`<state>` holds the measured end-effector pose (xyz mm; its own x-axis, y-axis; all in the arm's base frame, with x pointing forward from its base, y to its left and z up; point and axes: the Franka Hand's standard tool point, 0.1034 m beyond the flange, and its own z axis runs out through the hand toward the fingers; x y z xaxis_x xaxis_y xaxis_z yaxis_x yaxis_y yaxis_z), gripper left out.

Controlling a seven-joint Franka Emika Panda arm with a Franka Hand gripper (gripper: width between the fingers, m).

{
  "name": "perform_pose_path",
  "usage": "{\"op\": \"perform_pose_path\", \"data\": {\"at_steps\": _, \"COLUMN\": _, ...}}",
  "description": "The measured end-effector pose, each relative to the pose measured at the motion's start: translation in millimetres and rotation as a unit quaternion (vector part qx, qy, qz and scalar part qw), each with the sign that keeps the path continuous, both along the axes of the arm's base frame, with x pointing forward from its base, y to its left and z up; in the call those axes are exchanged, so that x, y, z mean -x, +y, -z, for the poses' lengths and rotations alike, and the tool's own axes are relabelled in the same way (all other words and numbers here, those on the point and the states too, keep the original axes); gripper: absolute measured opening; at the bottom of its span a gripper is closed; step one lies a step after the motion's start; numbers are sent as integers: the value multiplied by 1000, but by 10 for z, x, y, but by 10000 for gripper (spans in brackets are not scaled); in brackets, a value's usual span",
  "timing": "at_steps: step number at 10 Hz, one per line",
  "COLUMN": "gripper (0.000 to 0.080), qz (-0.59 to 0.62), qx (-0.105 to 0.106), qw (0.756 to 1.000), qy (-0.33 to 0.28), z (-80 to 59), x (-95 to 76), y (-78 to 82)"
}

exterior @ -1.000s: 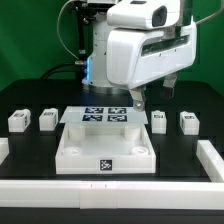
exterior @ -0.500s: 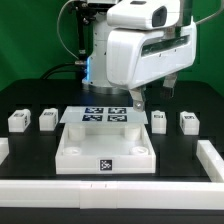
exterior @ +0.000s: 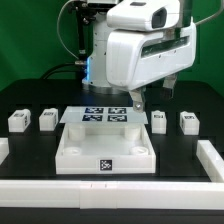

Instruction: Assemble one leg

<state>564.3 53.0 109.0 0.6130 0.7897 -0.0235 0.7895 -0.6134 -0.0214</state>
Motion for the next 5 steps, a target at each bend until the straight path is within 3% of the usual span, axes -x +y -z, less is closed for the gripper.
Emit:
{"op": "perform_pose_path", "data": {"at_steps": 2, "gripper": 650, "qz": -84, "qx": -4, "qw": 996, "qy": 9, "z": 238, "x": 88, "y": -161}}
{"op": "perform_pose_path", "data": {"at_steps": 3, "gripper": 650, "qz": -140, "qx": -8, "qw": 990, "qy": 17, "z": 409, "x": 257, "y": -278}}
{"op": "perform_pose_path", "data": {"at_steps": 5, "gripper": 650, "qz": -179, "qx": -12, "qw": 983, "qy": 34, "z": 570, "x": 473, "y": -528}}
